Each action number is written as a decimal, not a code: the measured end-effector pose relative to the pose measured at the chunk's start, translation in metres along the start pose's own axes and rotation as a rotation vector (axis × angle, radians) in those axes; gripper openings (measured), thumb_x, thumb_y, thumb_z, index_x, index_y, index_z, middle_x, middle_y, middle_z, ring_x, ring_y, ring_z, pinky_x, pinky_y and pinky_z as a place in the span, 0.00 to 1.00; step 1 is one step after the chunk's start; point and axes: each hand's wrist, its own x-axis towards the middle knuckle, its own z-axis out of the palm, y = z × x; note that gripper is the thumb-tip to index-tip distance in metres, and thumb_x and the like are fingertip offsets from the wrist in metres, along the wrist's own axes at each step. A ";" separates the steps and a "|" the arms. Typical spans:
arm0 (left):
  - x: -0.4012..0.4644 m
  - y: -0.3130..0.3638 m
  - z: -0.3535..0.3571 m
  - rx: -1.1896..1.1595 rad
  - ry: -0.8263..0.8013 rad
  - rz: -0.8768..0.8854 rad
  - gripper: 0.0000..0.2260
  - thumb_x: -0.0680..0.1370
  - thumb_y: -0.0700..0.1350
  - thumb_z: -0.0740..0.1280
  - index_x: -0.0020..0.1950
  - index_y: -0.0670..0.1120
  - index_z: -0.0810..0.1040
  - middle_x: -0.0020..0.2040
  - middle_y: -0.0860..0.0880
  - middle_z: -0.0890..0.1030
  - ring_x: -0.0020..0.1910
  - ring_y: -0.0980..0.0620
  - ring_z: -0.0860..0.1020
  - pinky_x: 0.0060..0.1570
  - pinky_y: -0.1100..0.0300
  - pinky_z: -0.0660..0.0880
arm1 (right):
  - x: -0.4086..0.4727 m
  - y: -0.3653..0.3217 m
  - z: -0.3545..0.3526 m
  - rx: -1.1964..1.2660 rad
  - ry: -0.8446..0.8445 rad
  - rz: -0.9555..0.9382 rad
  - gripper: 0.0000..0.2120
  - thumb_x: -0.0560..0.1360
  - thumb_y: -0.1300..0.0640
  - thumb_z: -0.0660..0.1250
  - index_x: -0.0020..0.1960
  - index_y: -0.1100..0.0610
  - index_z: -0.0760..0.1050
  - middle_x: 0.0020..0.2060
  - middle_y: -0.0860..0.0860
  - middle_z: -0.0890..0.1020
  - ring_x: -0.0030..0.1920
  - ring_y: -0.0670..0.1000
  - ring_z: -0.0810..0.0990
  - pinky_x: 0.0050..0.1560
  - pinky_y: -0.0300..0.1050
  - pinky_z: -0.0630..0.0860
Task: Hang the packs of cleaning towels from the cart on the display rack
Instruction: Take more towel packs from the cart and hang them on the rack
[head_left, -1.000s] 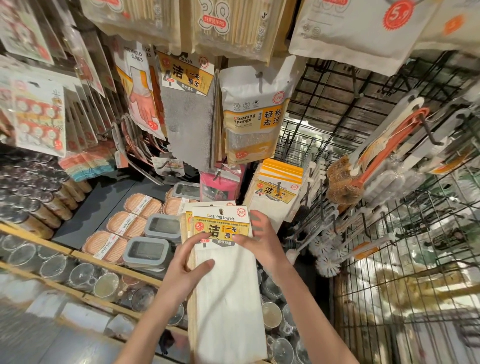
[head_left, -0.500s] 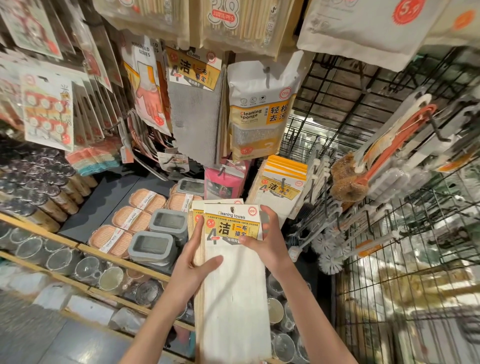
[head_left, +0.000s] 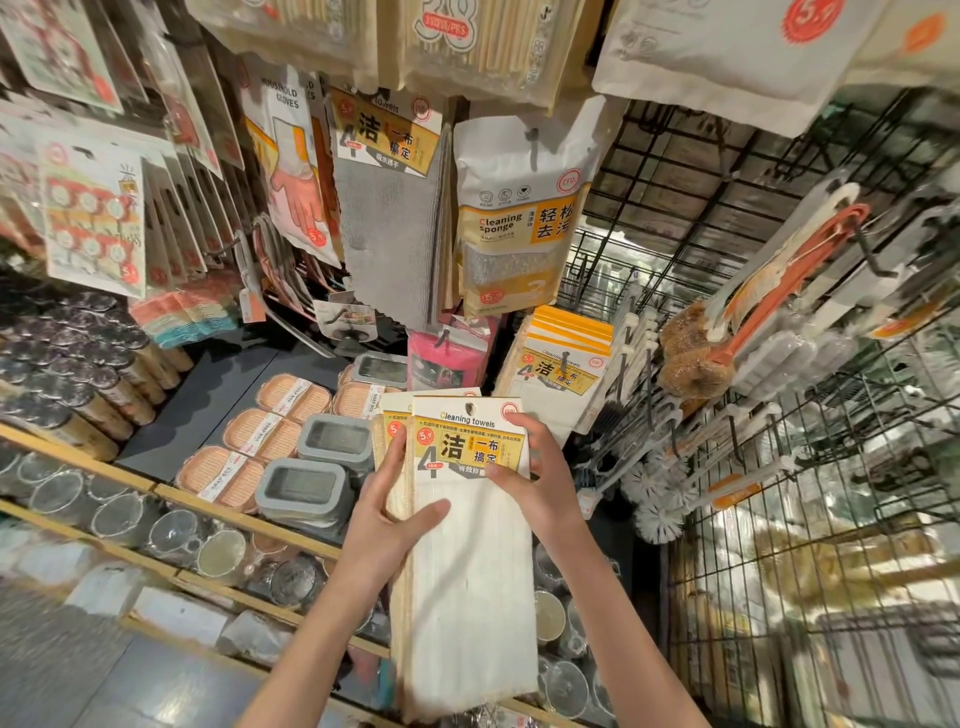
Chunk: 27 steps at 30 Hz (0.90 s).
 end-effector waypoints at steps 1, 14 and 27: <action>0.000 0.000 0.000 -0.002 0.004 -0.003 0.39 0.72 0.39 0.75 0.73 0.65 0.60 0.66 0.61 0.70 0.70 0.59 0.66 0.72 0.49 0.63 | -0.001 0.000 0.000 -0.006 0.002 -0.001 0.25 0.70 0.69 0.71 0.62 0.51 0.70 0.63 0.50 0.72 0.64 0.52 0.72 0.62 0.48 0.72; -0.002 0.002 0.000 -0.017 0.027 0.003 0.31 0.76 0.46 0.71 0.69 0.73 0.61 0.69 0.69 0.65 0.66 0.70 0.64 0.66 0.60 0.62 | 0.000 0.006 -0.021 0.226 0.070 0.070 0.22 0.72 0.72 0.65 0.60 0.51 0.74 0.61 0.46 0.75 0.57 0.43 0.77 0.47 0.30 0.74; 0.003 -0.001 -0.004 0.055 0.012 0.043 0.34 0.78 0.37 0.67 0.70 0.71 0.59 0.67 0.74 0.62 0.65 0.76 0.63 0.63 0.61 0.61 | 0.030 0.024 -0.054 0.227 0.339 0.045 0.21 0.73 0.69 0.67 0.60 0.49 0.74 0.61 0.49 0.76 0.57 0.45 0.77 0.51 0.38 0.76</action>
